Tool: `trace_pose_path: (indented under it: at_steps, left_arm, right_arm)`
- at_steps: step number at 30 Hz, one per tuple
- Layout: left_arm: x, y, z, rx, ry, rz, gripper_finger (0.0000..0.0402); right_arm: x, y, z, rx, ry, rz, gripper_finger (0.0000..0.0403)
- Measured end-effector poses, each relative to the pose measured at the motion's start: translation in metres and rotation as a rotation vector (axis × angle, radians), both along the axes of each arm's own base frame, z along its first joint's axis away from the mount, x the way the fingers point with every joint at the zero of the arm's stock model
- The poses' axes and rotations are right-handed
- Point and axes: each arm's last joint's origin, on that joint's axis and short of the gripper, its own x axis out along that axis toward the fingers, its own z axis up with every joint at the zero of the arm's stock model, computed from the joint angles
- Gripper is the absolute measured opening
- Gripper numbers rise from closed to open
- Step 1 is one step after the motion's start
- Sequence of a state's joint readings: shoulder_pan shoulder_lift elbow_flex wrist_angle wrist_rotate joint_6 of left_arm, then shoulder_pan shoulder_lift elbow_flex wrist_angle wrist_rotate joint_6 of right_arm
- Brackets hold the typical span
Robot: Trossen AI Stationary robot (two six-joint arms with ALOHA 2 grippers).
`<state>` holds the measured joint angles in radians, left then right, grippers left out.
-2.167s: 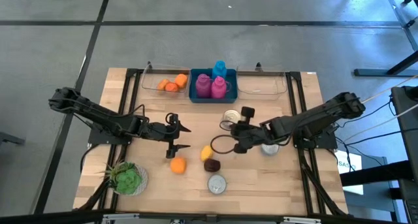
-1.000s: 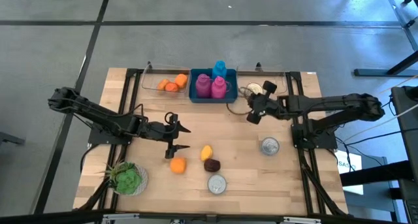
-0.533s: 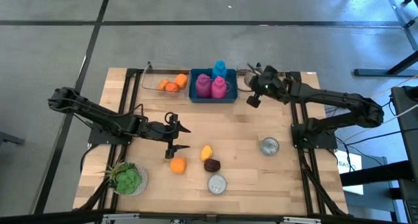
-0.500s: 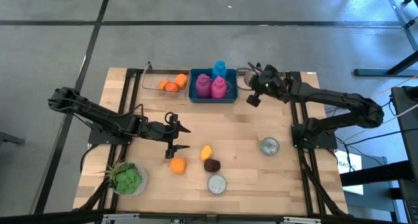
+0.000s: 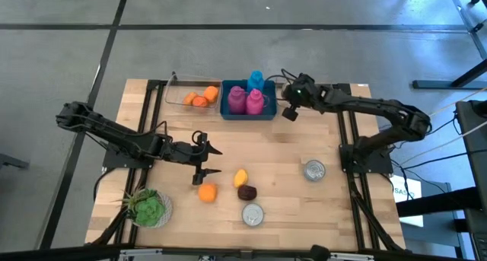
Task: Pick & Place Food Item
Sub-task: Put the blue pink tuna can into the right transparent bin
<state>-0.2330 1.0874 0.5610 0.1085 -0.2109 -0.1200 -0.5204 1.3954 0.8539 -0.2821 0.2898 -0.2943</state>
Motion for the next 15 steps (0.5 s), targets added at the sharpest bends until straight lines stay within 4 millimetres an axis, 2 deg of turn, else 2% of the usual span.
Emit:
trace_pose_path:
  at_steps: [9,15]
  left_arm:
    - [0.000,0.000,0.000,0.000,0.000,0.000,0.0299]
    - [0.000,0.000,0.000,0.000,0.000,0.000,0.0299]
  right_arm:
    - [0.009,-0.017,-0.025,0.046,0.013,-0.003,0.0000]
    - [0.013,-0.023,-0.033,0.059,-0.001,0.002,0.0000]
